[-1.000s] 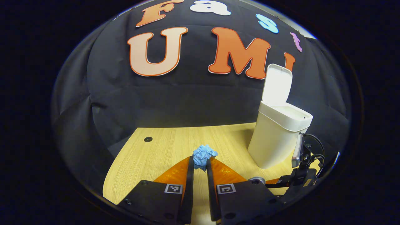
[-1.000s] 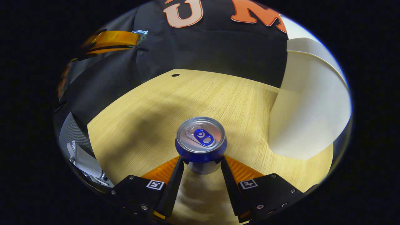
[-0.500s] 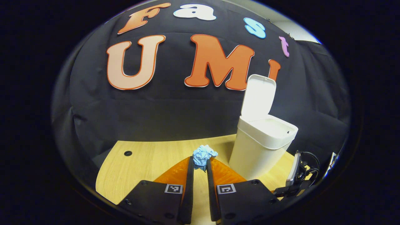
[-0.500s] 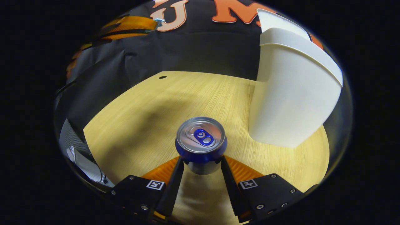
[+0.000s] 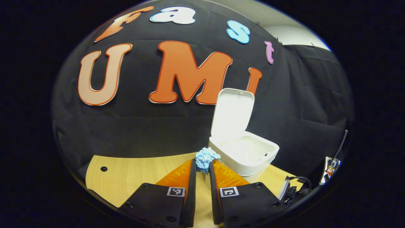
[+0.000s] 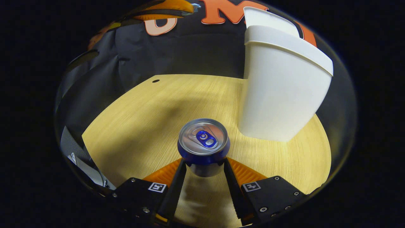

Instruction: Press the lid of the desktop garbage bin to open it, pick up the crumpled paper on the desktop and throw it into the bin, then pick up the pop can on the desktop and drop it into the bin, and finally close the garbage bin lid.

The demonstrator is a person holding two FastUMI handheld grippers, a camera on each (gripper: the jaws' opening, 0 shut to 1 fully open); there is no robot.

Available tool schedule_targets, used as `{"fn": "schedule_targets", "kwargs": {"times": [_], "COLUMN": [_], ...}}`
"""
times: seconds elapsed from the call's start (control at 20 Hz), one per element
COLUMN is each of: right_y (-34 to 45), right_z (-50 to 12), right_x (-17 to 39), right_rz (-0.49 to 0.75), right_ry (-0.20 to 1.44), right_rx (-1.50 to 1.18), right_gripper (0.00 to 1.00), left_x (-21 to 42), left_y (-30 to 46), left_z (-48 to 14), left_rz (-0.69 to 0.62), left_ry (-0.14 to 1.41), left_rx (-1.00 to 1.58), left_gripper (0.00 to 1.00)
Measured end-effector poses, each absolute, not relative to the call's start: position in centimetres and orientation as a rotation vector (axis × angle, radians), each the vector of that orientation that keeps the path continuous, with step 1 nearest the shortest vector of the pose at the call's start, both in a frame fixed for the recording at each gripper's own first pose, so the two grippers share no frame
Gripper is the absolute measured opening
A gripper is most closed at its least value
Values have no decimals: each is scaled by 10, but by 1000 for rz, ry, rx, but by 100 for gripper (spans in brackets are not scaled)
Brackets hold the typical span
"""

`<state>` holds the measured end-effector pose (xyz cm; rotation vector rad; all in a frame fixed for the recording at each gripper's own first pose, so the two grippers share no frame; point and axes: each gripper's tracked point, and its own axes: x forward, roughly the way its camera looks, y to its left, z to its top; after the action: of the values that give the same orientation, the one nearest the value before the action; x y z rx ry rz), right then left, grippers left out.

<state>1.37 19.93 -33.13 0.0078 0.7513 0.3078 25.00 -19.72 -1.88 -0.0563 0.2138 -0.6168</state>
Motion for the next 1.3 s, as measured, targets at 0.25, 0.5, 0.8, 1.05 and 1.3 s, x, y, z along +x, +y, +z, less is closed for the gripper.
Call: {"fn": "schedule_targets", "kwargs": {"times": [0.25,0.5,0.8,1.05,1.3], "right_y": [184,164,151,143,140], "right_z": [-332,-335,-335,-336,-334], "right_x": [11,1,-1,0,-2], "right_rz": [250,192,147,126,118], "right_ry": [754,766,773,776,775], "right_rx": [40,73,94,107,113], "right_gripper": [76,72,72,72,72], "left_x": [255,263,267,269,274], "left_y": [-250,-292,-328,-342,-344], "left_z": [-17,-20,-34,-34,-43], "left_rz": [-738,-812,-852,-852,-839], "left_ry": [228,241,267,256,276], "left_rx": [-49,-18,18,60,65], "left_gripper": [25,26,25,26,30]}}
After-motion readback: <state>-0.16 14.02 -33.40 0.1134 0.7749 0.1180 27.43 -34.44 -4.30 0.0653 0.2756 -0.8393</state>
